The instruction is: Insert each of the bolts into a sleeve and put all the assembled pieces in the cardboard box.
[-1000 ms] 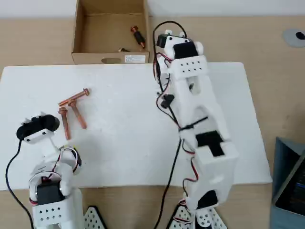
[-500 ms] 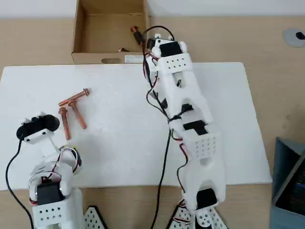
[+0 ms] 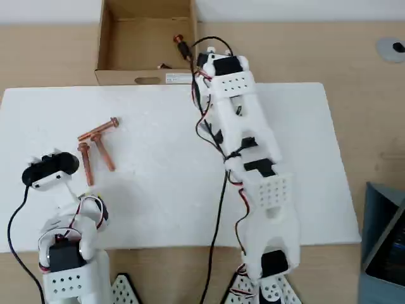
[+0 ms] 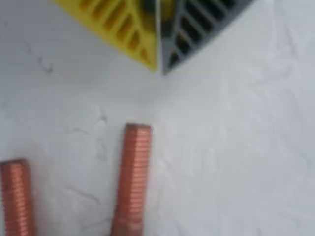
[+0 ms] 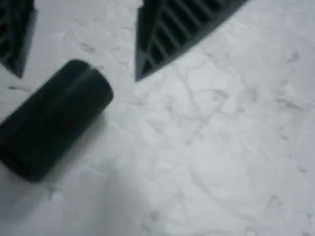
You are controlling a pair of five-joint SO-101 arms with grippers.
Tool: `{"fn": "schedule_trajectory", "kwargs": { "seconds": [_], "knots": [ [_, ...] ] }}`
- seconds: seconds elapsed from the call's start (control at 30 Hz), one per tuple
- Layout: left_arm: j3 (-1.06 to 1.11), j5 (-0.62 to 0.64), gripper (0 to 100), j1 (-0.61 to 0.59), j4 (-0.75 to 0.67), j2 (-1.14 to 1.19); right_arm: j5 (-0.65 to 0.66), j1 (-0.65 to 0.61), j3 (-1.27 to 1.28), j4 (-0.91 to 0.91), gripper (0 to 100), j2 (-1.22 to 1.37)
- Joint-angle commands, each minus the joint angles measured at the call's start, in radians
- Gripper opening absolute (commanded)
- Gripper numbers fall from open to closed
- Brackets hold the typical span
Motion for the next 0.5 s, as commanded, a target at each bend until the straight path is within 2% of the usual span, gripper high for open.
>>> {"fn": "schedule_trajectory", "kwargs": {
  "seconds": [0.0, 0.47],
  "knots": [
    [-0.009, 0.008, 0, -0.012, -0.008, -0.008, -0.006, 0.022, -0.05, -0.011, 17.0, 0.013],
    [-0.009, 0.008, 0, -0.012, -0.008, -0.008, -0.002, 0.028, -0.051, -0.077, 16.7, 0.076]
  ]
}}
